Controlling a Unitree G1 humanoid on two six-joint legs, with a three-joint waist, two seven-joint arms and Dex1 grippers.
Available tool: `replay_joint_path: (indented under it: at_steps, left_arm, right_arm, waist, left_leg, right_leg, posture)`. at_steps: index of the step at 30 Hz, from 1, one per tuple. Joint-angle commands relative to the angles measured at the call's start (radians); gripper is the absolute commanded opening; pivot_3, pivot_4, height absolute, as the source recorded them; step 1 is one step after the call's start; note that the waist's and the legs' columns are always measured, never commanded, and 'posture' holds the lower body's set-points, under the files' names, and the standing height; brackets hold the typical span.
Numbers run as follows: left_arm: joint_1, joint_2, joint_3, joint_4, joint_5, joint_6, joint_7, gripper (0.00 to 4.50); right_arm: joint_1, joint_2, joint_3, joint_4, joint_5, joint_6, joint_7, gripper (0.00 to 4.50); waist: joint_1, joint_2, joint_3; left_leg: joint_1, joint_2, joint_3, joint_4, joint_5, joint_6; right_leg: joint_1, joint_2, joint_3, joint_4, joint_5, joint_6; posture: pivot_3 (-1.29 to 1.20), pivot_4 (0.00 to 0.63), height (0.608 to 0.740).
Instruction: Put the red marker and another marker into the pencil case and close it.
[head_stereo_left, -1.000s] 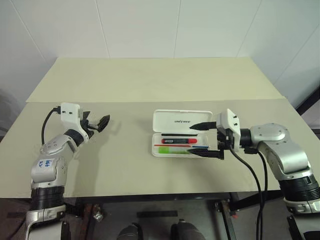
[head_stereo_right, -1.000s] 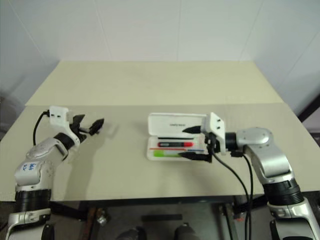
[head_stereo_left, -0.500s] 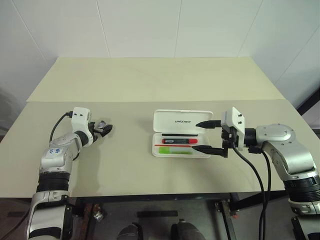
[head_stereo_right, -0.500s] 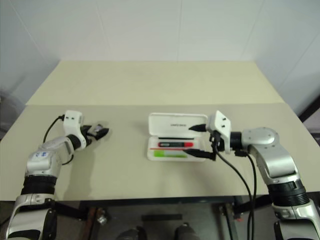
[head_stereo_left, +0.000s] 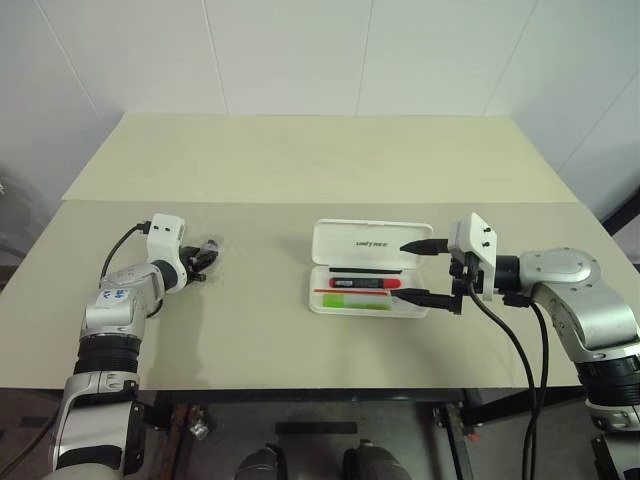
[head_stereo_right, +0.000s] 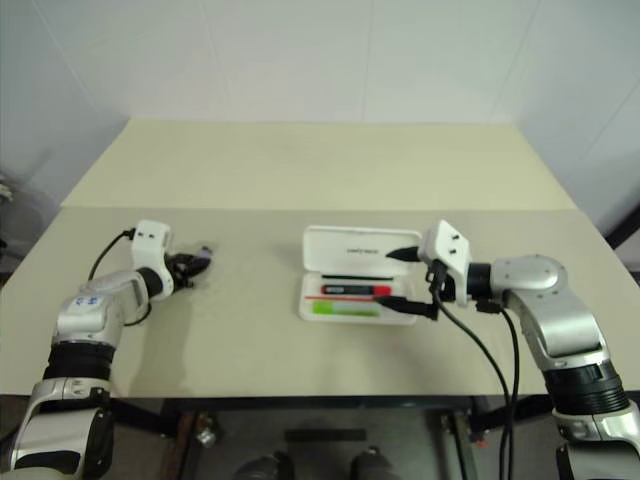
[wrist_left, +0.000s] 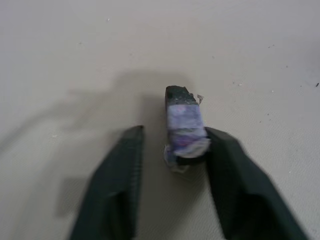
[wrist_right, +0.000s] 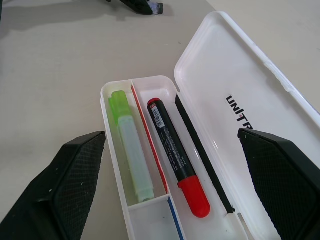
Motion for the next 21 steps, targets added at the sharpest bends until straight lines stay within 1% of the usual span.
replay_joint_path:
  at_steps: [1,2,3,8,14,17,21]
  left_arm:
    - [-0.025,0.007,-0.005,0.010,0.010,0.001,-0.013,0.71]
    - [-0.027,0.006,-0.006,0.012,0.012,0.000,-0.013,0.36]
    - [-0.029,0.005,-0.005,0.014,0.013,-0.002,-0.012,0.31]
    - [-0.044,0.004,-0.003,0.023,0.021,-0.028,-0.007,0.31]
    - [-0.090,0.023,-0.017,-0.038,0.023,-0.077,-0.050,0.31]
    - [-0.122,0.042,-0.036,-0.092,0.016,-0.098,-0.115,0.31]
    - [-0.145,0.055,-0.068,-0.229,-0.028,-0.092,-0.236,0.31]
  right_arm:
    - [-0.005,-0.024,-0.048,-0.018,0.011,-0.007,-0.005,4.50]
    - [-0.006,-0.026,-0.049,-0.016,0.011,-0.008,-0.005,4.50]
    - [-0.006,-0.028,-0.051,-0.014,0.010,-0.009,-0.006,4.50]
    - [0.004,-0.043,-0.066,-0.005,0.017,-0.012,-0.003,4.50]
    - [0.053,-0.051,-0.138,0.009,0.059,-0.018,0.019,4.50]
    - [0.078,-0.045,-0.176,0.041,0.064,-0.034,0.009,4.50]
    - [0.105,-0.047,-0.191,0.059,0.051,-0.051,-0.001,4.50]
  waist:
    - [0.000,0.000,0.000]
    - [0.000,0.000,0.000]
    - [0.000,0.000,0.000]
    - [0.000,0.000,0.000]
    - [0.001,0.000,0.000]
    - [0.001,-0.001,0.000]
    - [0.000,-0.001,0.001]
  left_leg:
    - [0.000,0.000,0.000,0.000,0.000,0.000]
    - [0.000,0.000,0.000,0.000,0.000,0.000]
    - [0.000,0.000,0.000,0.000,0.000,0.000]
    - [0.000,0.000,0.000,0.001,0.000,0.000]
    - [-0.001,0.000,0.000,0.000,0.000,0.000]
    - [-0.001,0.000,0.000,0.000,0.000,0.000]
    - [0.000,0.000,0.001,0.000,0.000,0.000]
  right_leg:
    - [0.000,0.000,0.000,0.000,0.000,0.000]
    - [0.000,0.000,0.000,0.000,0.000,0.000]
    - [0.000,0.000,0.000,0.000,0.000,0.000]
    - [0.000,0.000,0.000,0.001,0.000,0.000]
    - [0.000,0.000,0.000,0.000,0.000,0.000]
    - [0.000,0.000,0.000,0.000,0.000,0.000]
    - [0.000,0.000,-0.002,0.000,0.000,0.000]
  posture:
    - [0.00,0.150,0.740]
    - [0.00,0.150,0.740]
    - [0.00,0.150,0.740]
    - [0.00,0.150,0.740]
    - [0.00,0.150,0.740]
    - [0.00,0.150,0.740]
    - [0.00,0.150,0.740]
